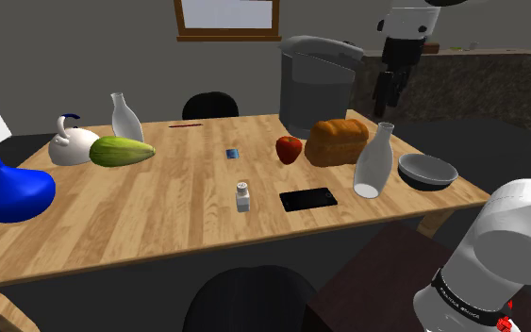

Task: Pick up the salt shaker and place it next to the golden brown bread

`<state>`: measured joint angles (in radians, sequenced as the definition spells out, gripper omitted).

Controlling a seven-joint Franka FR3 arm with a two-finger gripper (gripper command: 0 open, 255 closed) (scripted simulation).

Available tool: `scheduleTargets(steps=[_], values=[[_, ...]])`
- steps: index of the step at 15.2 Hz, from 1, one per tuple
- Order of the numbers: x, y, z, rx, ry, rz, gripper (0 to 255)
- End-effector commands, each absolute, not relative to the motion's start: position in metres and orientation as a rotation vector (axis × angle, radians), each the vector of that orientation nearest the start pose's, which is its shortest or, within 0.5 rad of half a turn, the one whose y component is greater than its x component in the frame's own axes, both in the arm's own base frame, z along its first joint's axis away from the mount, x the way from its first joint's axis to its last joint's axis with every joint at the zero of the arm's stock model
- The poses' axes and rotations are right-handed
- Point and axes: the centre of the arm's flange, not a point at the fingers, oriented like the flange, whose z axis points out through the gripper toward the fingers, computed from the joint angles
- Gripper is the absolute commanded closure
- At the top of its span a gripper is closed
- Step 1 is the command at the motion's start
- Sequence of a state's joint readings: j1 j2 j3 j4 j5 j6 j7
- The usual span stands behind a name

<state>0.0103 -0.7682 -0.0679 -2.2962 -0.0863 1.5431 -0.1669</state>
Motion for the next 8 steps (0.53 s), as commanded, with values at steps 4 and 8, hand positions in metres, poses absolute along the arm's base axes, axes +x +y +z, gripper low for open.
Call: scheduleTargets(steps=[4, 8], values=[[0.328, -0.006, 0.591, -3.182, -0.193, -0.025, 0], [0.355, 0.032, 0.565, -3.189, -0.184, -0.038, 0]])
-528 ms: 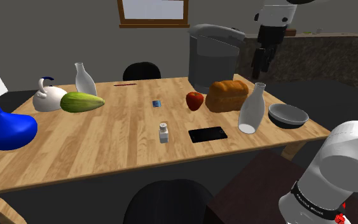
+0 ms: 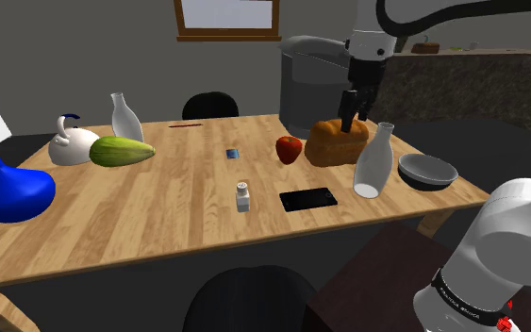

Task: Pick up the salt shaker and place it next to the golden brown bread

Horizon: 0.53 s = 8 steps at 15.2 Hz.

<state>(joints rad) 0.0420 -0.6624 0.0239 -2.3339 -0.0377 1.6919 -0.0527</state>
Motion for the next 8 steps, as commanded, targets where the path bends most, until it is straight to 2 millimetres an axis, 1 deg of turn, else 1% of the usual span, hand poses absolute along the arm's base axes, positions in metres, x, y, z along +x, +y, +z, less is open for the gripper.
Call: scheduleTargets(steps=[1, 8], values=[[0.362, 0.041, 0.558, -3.191, -0.182, -0.041, 0], [0.409, 0.107, 0.513, -3.205, -0.168, -0.064, 0]])
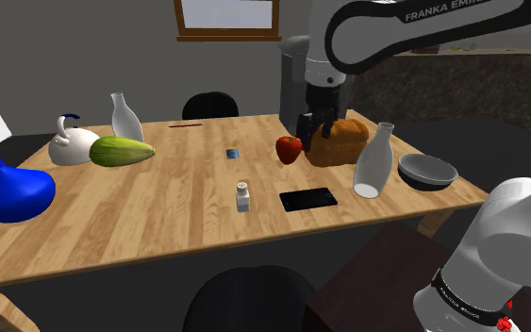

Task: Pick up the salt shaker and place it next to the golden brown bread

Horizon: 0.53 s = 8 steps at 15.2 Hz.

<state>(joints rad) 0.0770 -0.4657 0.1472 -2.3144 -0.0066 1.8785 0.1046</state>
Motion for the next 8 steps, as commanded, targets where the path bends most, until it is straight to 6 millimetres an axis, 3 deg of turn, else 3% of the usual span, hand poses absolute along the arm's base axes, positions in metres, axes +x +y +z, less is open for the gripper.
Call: scheduleTargets(steps=[1, 8], values=[[0.416, 0.116, 0.506, -3.207, -0.166, -0.068, 0], [0.465, 0.180, 0.461, -3.220, -0.151, -0.091, 0]])
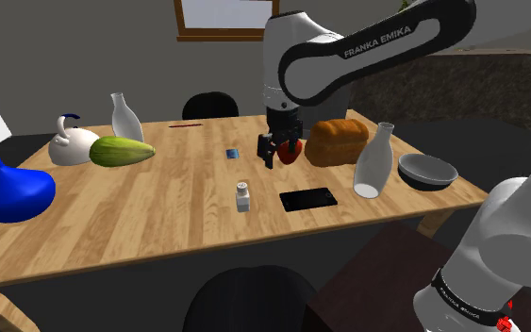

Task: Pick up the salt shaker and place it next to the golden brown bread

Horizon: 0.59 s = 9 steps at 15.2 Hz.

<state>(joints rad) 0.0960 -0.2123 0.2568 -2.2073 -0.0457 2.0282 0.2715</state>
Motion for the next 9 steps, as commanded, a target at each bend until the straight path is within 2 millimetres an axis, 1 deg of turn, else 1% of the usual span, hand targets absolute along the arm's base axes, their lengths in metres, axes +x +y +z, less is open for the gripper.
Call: scheduleTargets(steps=[1, 9], values=[[0.472, 0.189, 0.455, -3.222, -0.149, -0.094, 0], [0.529, 0.259, 0.404, -3.237, -0.133, -0.120, 0]])
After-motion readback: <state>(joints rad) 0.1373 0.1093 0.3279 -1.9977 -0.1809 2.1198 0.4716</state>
